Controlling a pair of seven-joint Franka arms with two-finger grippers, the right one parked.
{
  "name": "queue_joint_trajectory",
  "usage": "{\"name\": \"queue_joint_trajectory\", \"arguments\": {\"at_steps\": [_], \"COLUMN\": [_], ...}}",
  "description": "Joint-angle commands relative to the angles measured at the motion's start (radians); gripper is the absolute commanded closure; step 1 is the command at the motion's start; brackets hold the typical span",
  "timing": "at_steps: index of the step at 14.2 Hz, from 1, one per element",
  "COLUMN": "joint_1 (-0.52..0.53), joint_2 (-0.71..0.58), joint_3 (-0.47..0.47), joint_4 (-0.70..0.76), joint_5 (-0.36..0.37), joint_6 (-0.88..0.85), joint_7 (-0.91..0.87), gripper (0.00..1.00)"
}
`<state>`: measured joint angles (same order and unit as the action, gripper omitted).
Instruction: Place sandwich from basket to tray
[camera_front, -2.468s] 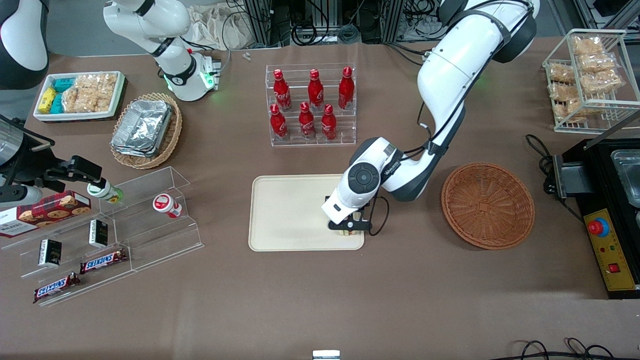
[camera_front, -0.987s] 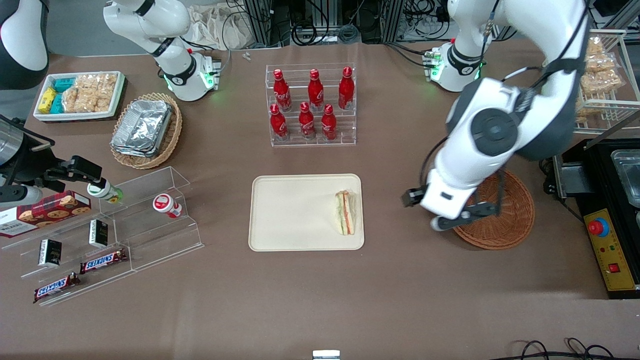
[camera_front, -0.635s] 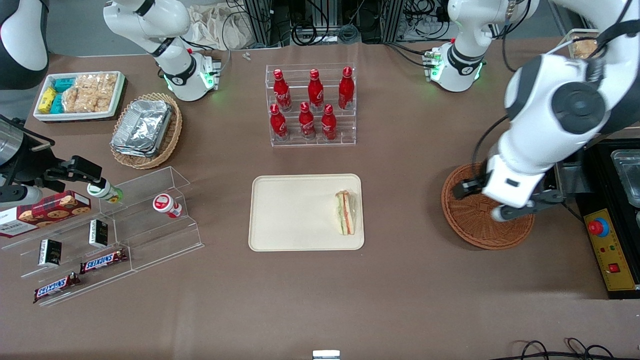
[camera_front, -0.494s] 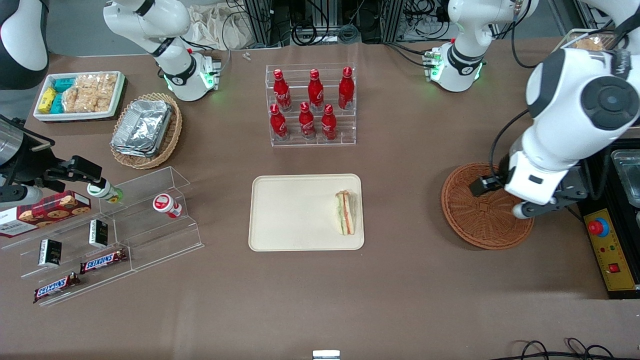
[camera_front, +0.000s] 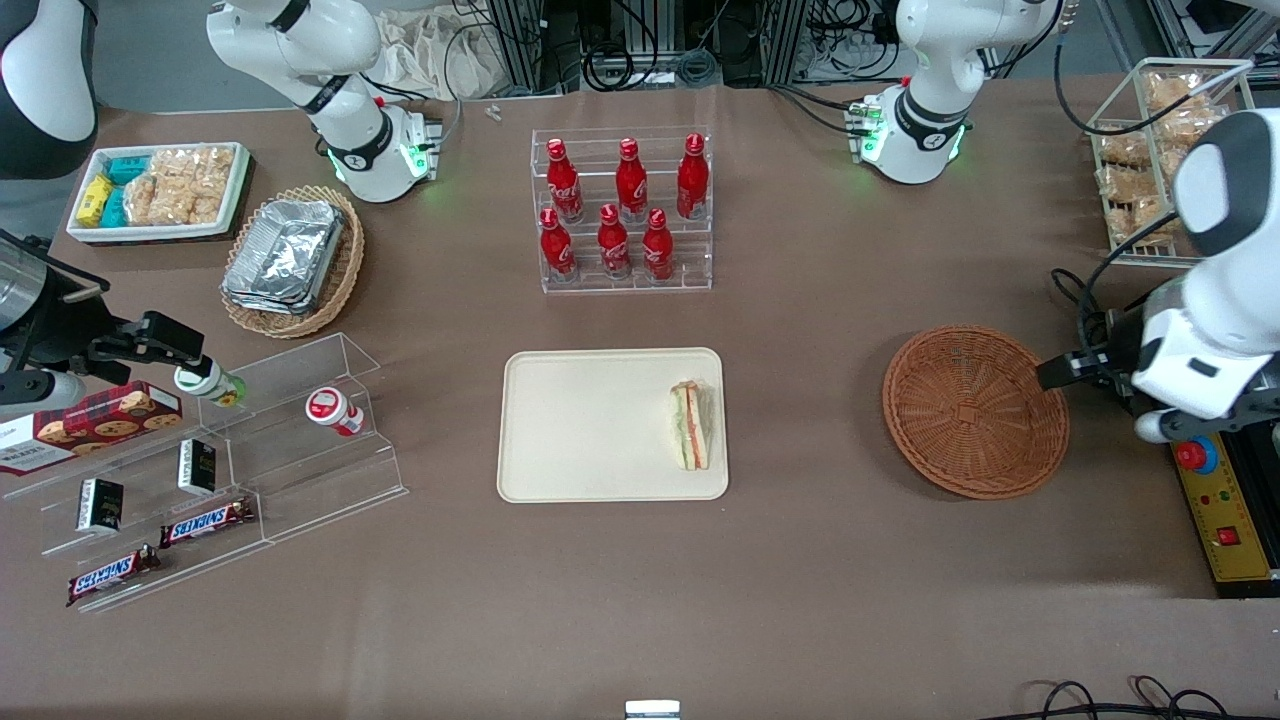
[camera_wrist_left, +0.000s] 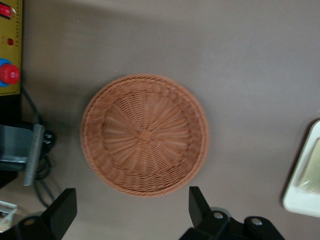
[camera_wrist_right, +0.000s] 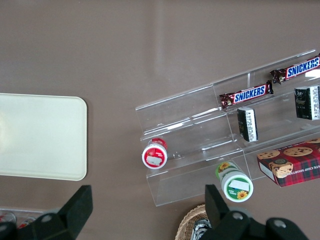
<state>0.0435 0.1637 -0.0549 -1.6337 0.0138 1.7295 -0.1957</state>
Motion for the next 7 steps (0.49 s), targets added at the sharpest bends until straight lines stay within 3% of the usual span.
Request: {"name": "queue_joint_trajectory", "arguments": {"at_steps": [1, 7], "joint_1": [-0.066, -0.060], "joint_2": [-0.041, 0.008], "joint_3": [0.104, 0.102], "joint_4": [-0.029, 0.081], "joint_5": [-0.029, -0.015], "joint_6": [-0.019, -0.070], "joint_7": [0.134, 0.193], "gripper": [0.01, 0.01]}}
